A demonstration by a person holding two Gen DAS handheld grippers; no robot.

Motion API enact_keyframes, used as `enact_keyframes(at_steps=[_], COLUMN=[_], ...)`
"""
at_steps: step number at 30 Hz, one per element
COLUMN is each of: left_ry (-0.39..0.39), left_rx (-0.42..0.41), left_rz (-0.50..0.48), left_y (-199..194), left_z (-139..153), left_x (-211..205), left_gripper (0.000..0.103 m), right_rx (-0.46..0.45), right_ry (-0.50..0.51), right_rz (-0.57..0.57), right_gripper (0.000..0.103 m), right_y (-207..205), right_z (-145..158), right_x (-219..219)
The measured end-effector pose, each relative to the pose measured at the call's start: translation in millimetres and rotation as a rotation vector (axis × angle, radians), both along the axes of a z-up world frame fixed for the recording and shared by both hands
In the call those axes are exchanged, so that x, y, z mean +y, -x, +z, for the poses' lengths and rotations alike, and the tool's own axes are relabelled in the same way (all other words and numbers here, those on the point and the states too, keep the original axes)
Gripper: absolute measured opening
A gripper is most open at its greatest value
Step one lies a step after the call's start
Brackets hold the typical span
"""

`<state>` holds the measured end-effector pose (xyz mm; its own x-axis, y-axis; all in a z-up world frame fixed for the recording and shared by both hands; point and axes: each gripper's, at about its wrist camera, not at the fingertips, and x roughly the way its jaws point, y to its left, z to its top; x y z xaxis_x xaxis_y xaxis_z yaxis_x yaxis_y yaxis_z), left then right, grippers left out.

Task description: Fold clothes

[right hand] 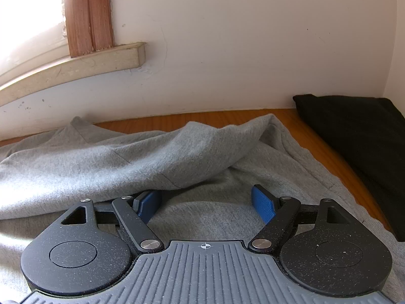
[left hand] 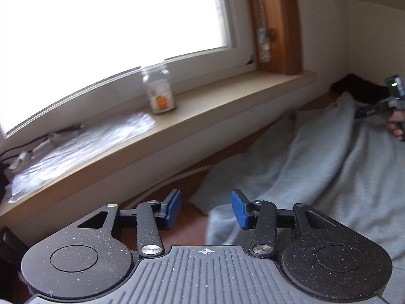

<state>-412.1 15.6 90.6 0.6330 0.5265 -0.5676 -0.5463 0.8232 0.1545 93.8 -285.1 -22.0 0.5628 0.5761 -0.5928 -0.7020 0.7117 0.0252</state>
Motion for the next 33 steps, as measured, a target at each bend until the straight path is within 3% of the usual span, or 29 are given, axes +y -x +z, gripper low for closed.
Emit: enact_keyframes(at_steps=[2, 4, 8, 11, 12, 15, 17, 21, 23, 27, 29, 30, 31, 33], left_ry=[0.018, 0.045, 0.046, 0.068, 0.087, 0.159, 0.212, 0.317, 0.273, 0.149, 0.093, 0.079, 0.071, 0.051], left_rx=[0.005, 0.027, 0.11, 0.12, 0.121, 0.128, 0.095, -0.091, -0.091, 0.014, 0.054, 0.047, 0.034, 0.01], left_rz=[-0.053, -0.099, -0.121, -0.107, -0.114, -0.143, -0.179, -0.233, -0.165, 0.03, 0.095, 0.104, 0.106, 0.122], left_y=[-8, -18, -39, -48, -50, -53, -50, -36, -39, -51, -51, -45, -40, -28], left_z=[-2, -10, -38, -50, -51, -53, -43, 1, 11, -4, -14, -17, -19, -20], left_x=[-10, -16, -14, -1, 3, 11, 11, 21, 33, 62, 67, 65, 62, 55], left_gripper=[0.05, 0.062, 0.062, 0.062, 0.056, 0.009, 0.007, 0.007, 0.007, 0.012, 0.019, 0.025, 0.041, 0.051], right_rx=[0.0, 0.0, 0.0, 0.001, 0.001, 0.001, 0.001, 0.002, 0.002, 0.002, 0.002, 0.003, 0.003, 0.002], right_ry=[0.0, 0.0, -0.001, -0.001, -0.001, -0.001, -0.003, -0.004, -0.004, -0.004, -0.004, -0.004, -0.004, -0.003], right_rz=[0.0, 0.0, 0.0, 0.0, 0.0, -0.001, -0.001, -0.001, -0.001, -0.001, 0.0, 0.0, 0.0, 0.0], right_gripper=[0.077, 0.077, 0.077, 0.077, 0.077, 0.077, 0.077, 0.077, 0.077, 0.077, 0.077, 0.077, 0.077, 0.077], right_y=[0, 0, 0, 0, 0, 0, 0, 0, 1, 1, 1, 1, 1, 1], right_z=[0, 0, 0, 0, 0, 0, -1, 0, 0, 0, 0, 0, 0, 0], right_x=[0, 0, 0, -1, 0, 0, -1, -1, 0, -1, -1, -1, -1, -1])
